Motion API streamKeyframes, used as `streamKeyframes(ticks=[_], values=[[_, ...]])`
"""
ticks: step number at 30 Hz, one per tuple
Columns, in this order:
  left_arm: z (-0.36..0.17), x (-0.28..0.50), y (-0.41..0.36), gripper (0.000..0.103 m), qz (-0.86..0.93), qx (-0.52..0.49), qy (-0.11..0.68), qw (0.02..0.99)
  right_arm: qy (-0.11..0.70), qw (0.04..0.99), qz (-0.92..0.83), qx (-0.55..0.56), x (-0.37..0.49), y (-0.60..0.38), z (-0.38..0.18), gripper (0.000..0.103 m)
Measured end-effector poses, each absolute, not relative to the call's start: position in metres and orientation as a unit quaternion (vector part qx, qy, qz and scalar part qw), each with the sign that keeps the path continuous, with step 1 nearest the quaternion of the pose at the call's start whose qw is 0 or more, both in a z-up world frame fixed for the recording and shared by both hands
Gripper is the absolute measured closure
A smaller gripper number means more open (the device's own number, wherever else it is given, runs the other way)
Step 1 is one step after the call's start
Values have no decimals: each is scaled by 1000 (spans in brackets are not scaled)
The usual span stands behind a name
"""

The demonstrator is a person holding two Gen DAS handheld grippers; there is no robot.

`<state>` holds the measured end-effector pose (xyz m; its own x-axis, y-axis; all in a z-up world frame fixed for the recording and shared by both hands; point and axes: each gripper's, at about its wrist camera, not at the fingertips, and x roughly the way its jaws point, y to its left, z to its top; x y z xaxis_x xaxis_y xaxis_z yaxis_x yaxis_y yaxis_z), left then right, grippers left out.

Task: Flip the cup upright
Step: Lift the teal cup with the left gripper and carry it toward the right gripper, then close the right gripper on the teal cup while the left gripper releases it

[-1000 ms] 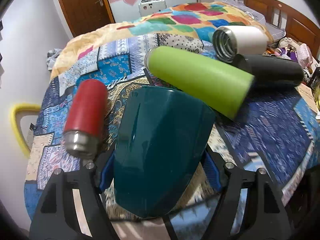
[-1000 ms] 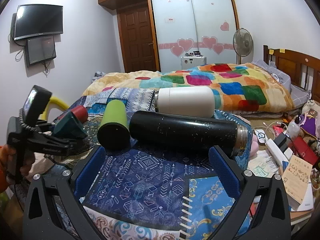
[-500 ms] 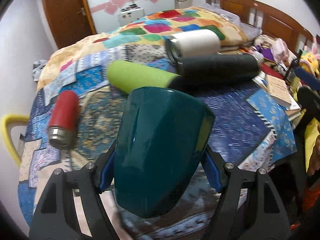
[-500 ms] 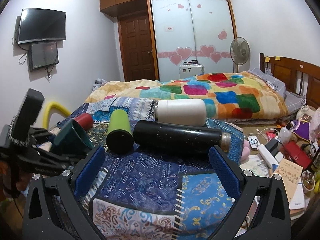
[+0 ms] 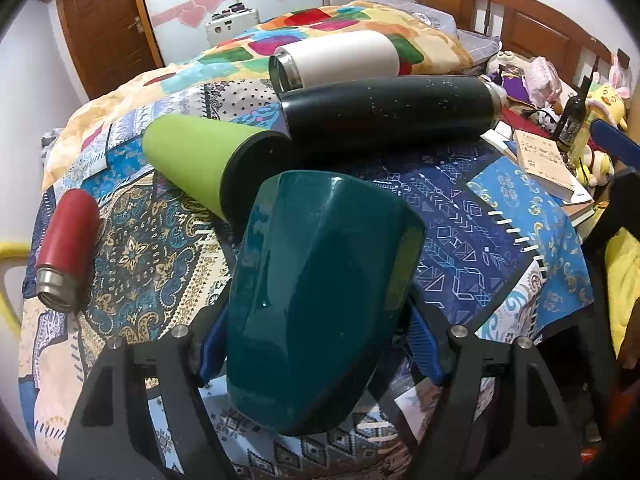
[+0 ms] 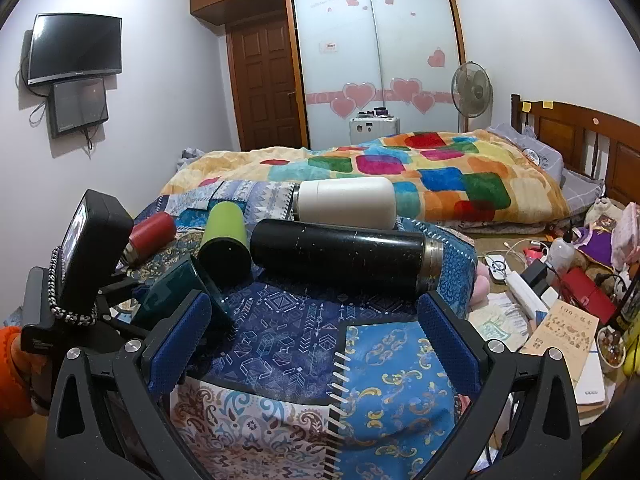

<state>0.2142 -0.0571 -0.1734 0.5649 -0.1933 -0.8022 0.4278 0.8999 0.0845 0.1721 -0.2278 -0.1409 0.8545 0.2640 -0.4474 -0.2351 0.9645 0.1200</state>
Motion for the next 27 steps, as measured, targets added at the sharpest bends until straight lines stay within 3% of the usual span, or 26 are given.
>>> streamKeyframes(ticks=[4, 6, 17, 27], values=[[-172, 212, -57, 25, -182, 139, 430, 873, 238, 962, 130, 29, 172, -227, -141, 0], [-167, 208, -54, 16, -182, 138, 423, 877, 238, 962, 130, 27, 171, -226, -141, 0], [-124, 181, 10, 13, -118, 77, 375, 916, 261, 955, 138, 10, 184, -209, -156, 0], [-153, 196, 37, 13, -89, 71, 402, 909, 303, 942, 145, -16, 202, -186, -181, 0]])
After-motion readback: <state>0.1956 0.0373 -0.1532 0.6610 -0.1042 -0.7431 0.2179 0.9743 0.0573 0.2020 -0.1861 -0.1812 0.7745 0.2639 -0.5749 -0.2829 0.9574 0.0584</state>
